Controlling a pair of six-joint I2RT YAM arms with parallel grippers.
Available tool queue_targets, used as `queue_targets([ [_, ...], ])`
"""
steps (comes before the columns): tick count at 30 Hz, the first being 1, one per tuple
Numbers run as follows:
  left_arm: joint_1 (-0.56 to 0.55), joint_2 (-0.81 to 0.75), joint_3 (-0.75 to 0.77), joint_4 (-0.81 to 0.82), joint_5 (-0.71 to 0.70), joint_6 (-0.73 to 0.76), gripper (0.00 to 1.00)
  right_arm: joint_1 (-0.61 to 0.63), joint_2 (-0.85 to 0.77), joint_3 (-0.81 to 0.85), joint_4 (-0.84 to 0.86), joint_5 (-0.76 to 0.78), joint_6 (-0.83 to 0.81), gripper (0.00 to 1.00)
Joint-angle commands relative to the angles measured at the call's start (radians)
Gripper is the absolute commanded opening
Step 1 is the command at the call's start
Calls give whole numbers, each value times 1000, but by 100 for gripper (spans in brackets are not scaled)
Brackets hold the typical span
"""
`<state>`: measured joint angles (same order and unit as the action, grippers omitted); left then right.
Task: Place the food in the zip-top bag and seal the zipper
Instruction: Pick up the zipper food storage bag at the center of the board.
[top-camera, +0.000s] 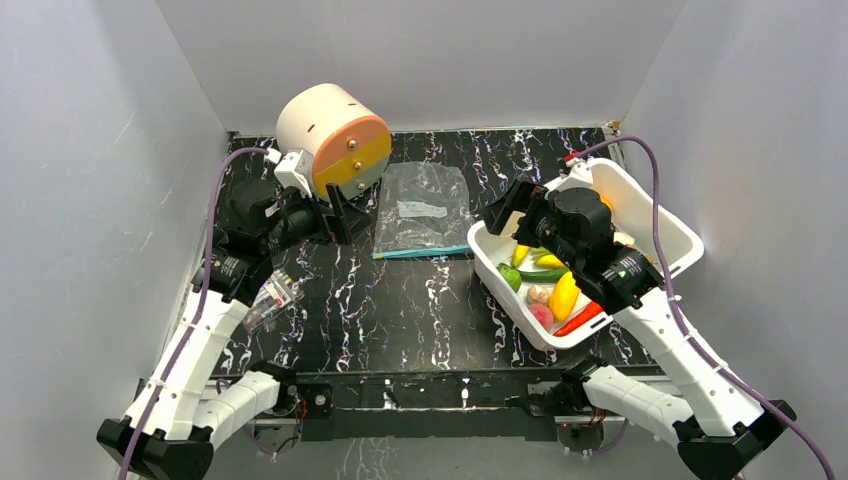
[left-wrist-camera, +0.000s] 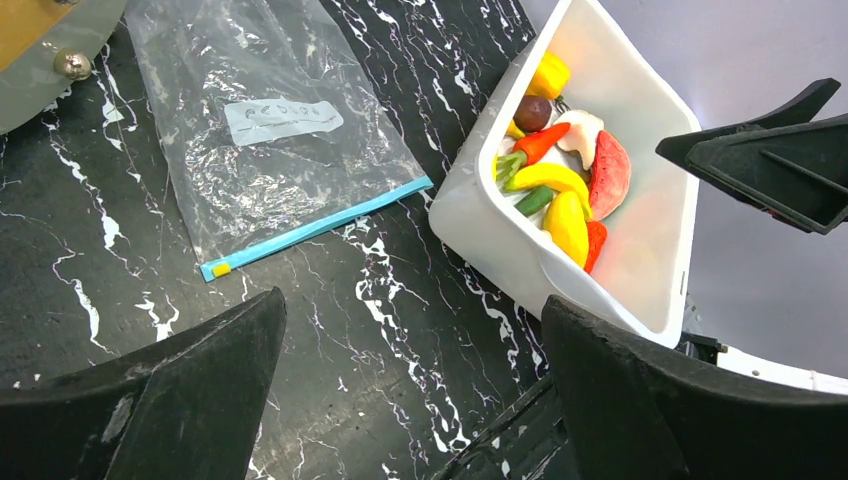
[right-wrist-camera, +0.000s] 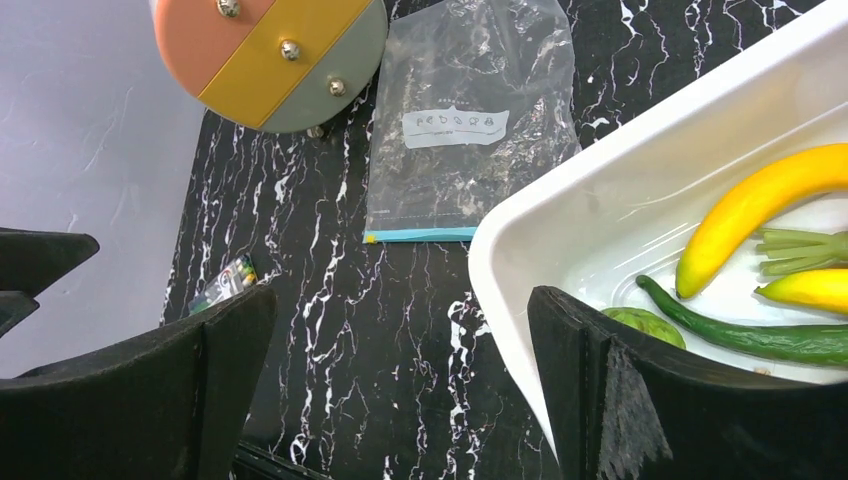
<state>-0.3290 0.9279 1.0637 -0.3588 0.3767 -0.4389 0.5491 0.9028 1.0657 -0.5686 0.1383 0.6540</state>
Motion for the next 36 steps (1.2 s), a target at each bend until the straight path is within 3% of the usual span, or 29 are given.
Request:
queue_targets([
  [1, 8, 2, -2, -2, -12, 4, 98, 5, -15, 17, 35, 29, -16, 98],
  [11, 8, -18, -87, 22, -45, 40, 99, 5, 49, 45, -13, 72, -60, 98],
  [18, 7, -42, -172, 21, -76, 57, 98, 5, 194, 83, -145, 252, -66, 97],
  [20, 7, -51, -189, 13, -85, 63, 98, 5, 242, 93, -190, 328, -59, 92],
  [23, 8, -84, -226, 35, -104, 62, 98, 1, 299, 94, -257, 507, 2, 64],
  [24, 7, -99, -237, 47, -113, 60, 98, -6, 312, 93, -271, 534, 23, 61],
  [29, 7, -158, -303, 78, -179, 55, 98, -66, 319, 77, -248, 541, 82, 53],
  [36, 7, -192, -345, 99, -171, 65, 98, -239, 349, 58, -152, 422, 105, 50],
])
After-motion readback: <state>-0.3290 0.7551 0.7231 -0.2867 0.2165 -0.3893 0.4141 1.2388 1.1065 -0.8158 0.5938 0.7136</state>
